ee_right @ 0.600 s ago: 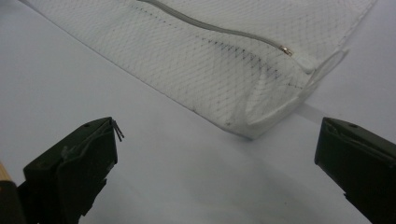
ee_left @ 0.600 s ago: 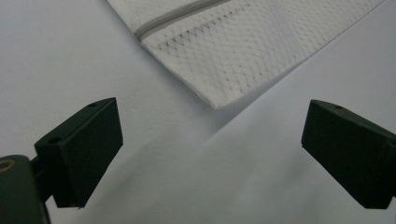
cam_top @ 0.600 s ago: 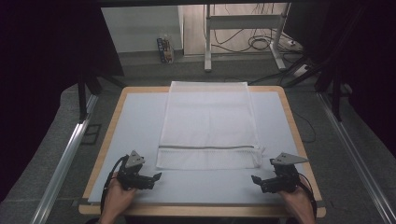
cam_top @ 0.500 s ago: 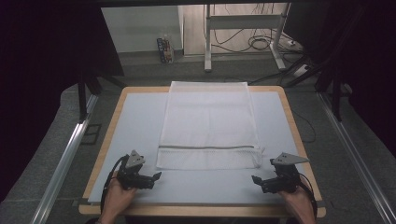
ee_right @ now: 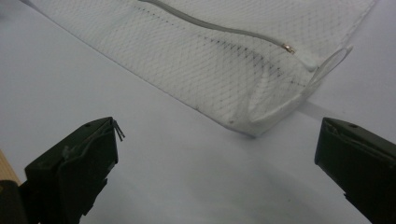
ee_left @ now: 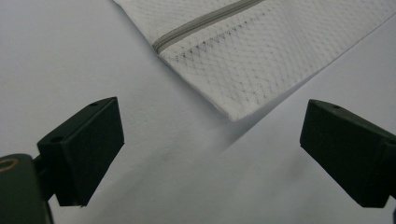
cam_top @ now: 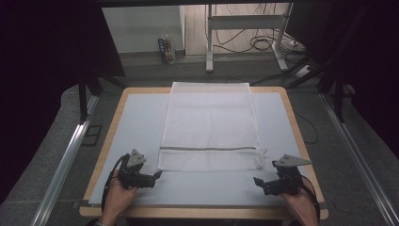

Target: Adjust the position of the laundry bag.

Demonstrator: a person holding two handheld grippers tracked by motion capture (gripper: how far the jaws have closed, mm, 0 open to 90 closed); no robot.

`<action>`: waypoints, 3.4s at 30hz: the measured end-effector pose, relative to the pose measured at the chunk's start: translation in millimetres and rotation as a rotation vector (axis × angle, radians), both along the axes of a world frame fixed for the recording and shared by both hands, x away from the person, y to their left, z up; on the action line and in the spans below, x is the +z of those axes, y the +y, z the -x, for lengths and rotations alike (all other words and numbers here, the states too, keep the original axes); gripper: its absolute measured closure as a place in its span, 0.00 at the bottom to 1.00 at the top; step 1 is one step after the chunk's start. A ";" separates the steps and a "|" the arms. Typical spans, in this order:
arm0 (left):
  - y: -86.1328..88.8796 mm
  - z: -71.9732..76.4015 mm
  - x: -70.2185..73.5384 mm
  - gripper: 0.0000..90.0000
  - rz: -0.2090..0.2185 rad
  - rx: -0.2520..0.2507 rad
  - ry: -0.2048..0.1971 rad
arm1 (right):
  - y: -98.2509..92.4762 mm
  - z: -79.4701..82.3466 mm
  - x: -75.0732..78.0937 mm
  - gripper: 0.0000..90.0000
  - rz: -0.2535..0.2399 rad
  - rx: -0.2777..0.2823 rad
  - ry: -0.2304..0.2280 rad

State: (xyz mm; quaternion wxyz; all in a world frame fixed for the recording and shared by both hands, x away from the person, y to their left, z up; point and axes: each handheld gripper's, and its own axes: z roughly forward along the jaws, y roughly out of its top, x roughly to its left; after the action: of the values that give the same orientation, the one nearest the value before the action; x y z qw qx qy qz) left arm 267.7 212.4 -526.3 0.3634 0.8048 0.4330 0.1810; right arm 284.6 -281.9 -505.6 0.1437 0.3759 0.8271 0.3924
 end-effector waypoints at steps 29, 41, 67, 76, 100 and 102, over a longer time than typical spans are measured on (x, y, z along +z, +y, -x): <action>-5.0 -18.8 3.0 0.06 0.040 -0.012 0.020 | 3.4 -16.2 2.8 0.00 -0.008 -0.082 -0.004; -5.1 -29.5 3.8 0.13 0.050 0.020 -0.001 | 2.7 -25.8 9.2 0.14 0.061 -0.104 -0.008; -8.6 -57.7 -4.3 0.41 -0.008 0.045 0.004 | 7.2 -64.8 8.2 0.58 0.110 -0.118 0.019; -10.9 -61.4 -14.6 0.53 -0.035 0.034 0.070 | 14.2 -67.7 -5.5 0.71 0.194 -0.080 0.091; -10.8 -59.8 -4.9 0.98 0.032 -0.033 0.123 | 9.2 -61.3 0.7 0.98 0.194 -0.042 0.041; -10.5 -57.5 -3.8 0.97 0.033 -0.040 0.130 | 8.6 -58.7 2.5 0.97 0.192 -0.031 0.032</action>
State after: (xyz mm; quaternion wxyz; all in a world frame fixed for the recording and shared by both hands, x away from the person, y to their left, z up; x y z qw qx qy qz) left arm 325.2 201.9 -530.1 0.3512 0.8173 0.4423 0.1139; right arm 343.3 -273.3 -503.1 0.1719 0.3796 0.8571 0.3027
